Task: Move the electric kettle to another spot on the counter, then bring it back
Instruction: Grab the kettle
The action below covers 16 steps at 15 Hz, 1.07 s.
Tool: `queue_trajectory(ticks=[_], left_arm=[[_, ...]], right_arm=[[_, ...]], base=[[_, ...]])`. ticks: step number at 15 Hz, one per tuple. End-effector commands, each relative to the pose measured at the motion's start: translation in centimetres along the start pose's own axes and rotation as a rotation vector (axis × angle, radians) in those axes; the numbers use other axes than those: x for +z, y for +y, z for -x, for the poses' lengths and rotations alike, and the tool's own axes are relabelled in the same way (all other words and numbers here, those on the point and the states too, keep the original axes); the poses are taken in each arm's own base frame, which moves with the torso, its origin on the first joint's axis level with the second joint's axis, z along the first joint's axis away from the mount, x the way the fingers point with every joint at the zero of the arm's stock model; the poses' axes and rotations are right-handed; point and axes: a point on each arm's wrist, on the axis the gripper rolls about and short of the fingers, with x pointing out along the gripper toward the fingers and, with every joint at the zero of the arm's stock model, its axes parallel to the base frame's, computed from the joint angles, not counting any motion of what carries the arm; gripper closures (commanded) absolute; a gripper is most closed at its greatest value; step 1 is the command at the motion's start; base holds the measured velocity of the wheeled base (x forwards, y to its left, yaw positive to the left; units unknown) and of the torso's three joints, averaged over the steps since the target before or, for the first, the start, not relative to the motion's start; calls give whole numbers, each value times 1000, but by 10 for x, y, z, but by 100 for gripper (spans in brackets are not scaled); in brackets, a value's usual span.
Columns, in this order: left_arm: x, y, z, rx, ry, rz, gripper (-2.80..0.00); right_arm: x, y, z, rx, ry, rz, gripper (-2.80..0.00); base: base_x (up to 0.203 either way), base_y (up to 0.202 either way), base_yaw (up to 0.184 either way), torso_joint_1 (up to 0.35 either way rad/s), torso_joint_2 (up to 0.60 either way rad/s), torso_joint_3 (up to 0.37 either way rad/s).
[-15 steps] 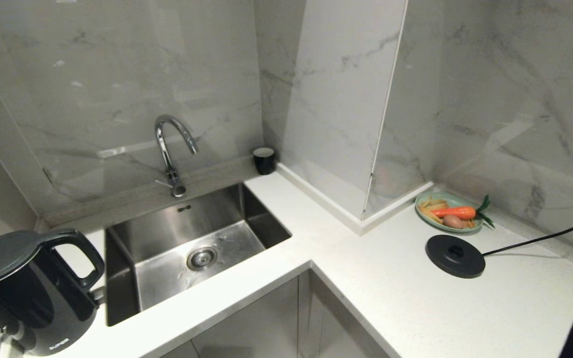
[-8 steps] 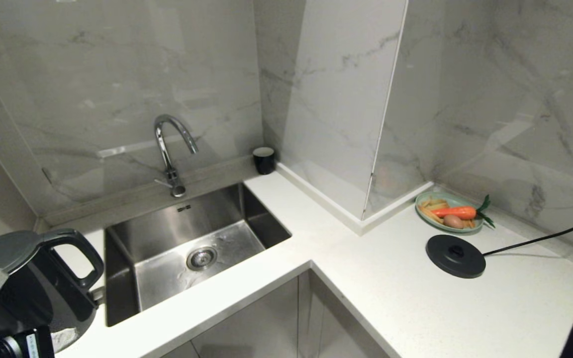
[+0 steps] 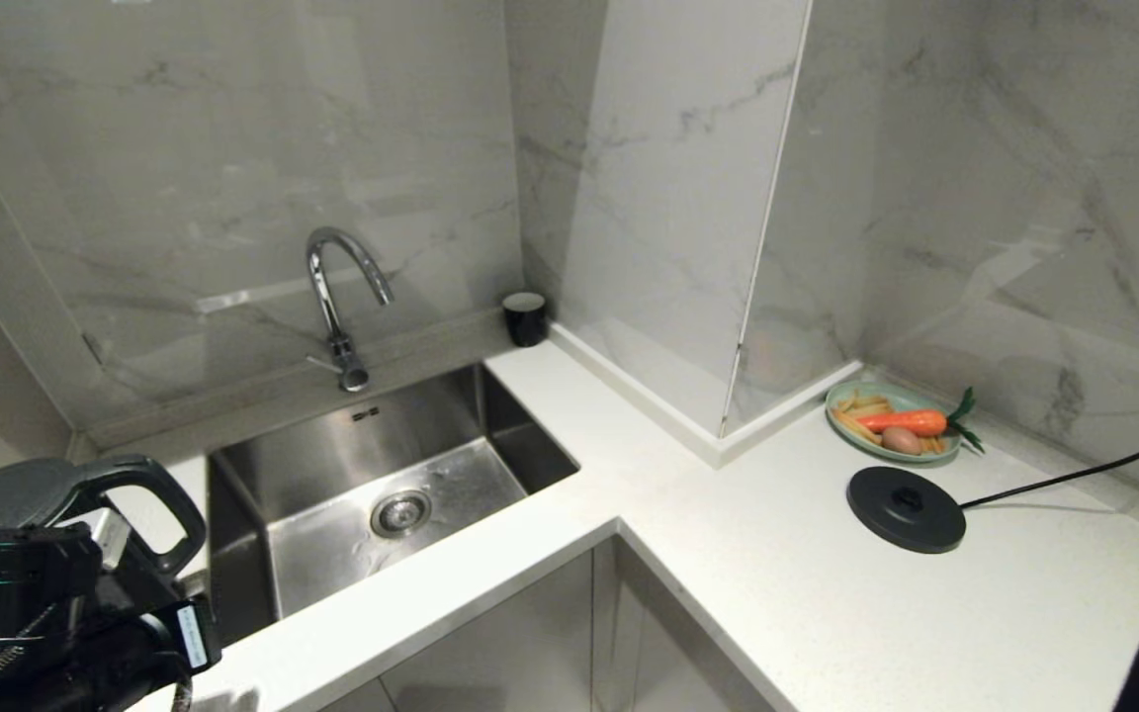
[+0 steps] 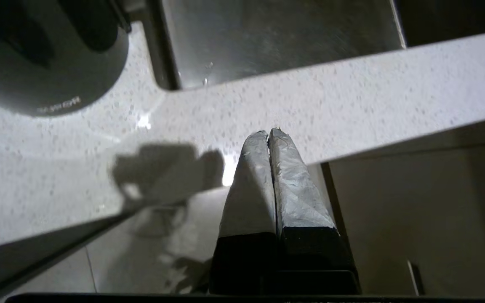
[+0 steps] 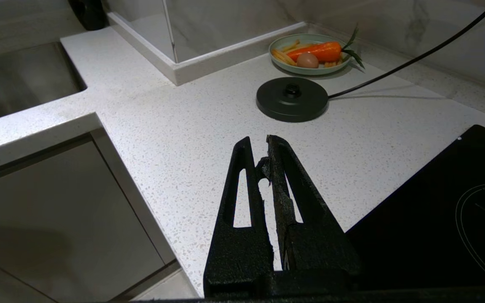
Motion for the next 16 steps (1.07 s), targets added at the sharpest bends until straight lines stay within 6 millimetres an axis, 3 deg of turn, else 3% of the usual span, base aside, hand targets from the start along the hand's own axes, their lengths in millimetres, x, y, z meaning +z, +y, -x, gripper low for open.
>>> queue_trajectory(ticks=[1, 4, 11, 12, 13, 16], left_arm=[[-5, -12, -26, 0, -86, -12, 0], [-5, -20, -29, 5, -223, -42, 0], [-2, 0, -27, 122, -250, -68, 0], [0, 2, -28, 138, -255, -60, -226], [2, 3, -29, 148, -259, -54, -280], [5, 4, -42, 168, -247, -51, -280]], right_arm=[[0, 0, 0, 0, 1, 0, 0], [0, 0, 0, 0, 1, 0, 0], [0, 0, 0, 2, 1, 0, 0], [0, 0, 0, 0, 0, 0, 0], [0, 0, 0, 0, 1, 0, 0], [0, 0, 0, 0, 1, 0, 0]], base=[[0, 0, 0, 0, 0, 0], [0, 0, 0, 0, 0, 0], [0, 0, 0, 0, 0, 0], [0, 0, 0, 0, 0, 0], [0, 0, 0, 0, 0, 0], [0, 0, 0, 0, 0, 0]])
